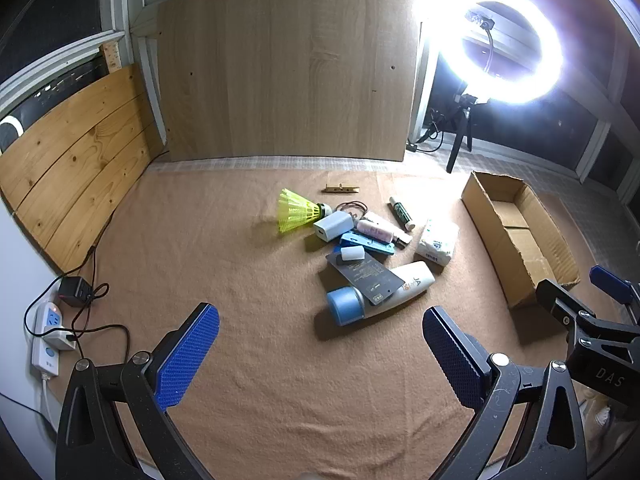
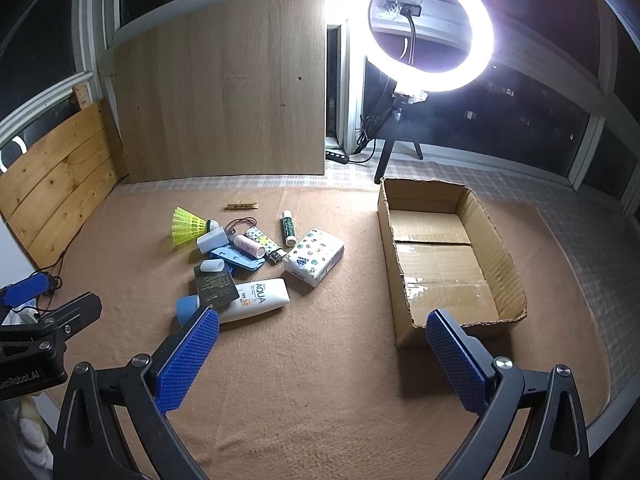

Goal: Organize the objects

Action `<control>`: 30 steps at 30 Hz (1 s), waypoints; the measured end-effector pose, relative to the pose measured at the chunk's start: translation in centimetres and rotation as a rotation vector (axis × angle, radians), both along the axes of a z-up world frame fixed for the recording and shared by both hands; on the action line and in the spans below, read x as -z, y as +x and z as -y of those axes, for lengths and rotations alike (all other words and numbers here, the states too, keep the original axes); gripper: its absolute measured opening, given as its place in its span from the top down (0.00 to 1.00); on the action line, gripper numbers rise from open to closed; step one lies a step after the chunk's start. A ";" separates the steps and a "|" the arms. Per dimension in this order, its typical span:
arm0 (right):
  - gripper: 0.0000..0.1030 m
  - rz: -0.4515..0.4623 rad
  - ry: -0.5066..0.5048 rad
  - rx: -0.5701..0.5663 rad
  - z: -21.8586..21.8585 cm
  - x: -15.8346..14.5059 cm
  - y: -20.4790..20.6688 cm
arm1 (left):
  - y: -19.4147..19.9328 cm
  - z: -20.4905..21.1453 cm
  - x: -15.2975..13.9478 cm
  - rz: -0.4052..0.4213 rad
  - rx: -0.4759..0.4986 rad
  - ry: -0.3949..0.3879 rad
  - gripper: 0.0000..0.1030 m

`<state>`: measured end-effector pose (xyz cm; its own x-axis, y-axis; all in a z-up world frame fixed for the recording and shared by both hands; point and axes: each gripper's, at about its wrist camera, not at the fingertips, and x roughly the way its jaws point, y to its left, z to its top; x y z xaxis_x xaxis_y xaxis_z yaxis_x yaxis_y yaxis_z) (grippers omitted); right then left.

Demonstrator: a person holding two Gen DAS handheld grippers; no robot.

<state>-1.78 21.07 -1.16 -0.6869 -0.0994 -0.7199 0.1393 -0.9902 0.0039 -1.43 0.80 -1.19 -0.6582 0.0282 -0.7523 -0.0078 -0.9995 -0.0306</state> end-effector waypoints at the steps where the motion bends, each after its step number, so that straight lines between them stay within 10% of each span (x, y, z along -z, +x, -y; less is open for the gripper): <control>1: 0.00 0.000 0.000 0.000 0.0 0.0 0.0 | 0.0 0.0 0.0 0.000 0.001 0.000 0.00; 30: 0.00 0.063 -0.026 -0.050 0.4 1.7 -2.7 | -2.6 1.1 2.3 0.042 -0.007 -0.004 0.00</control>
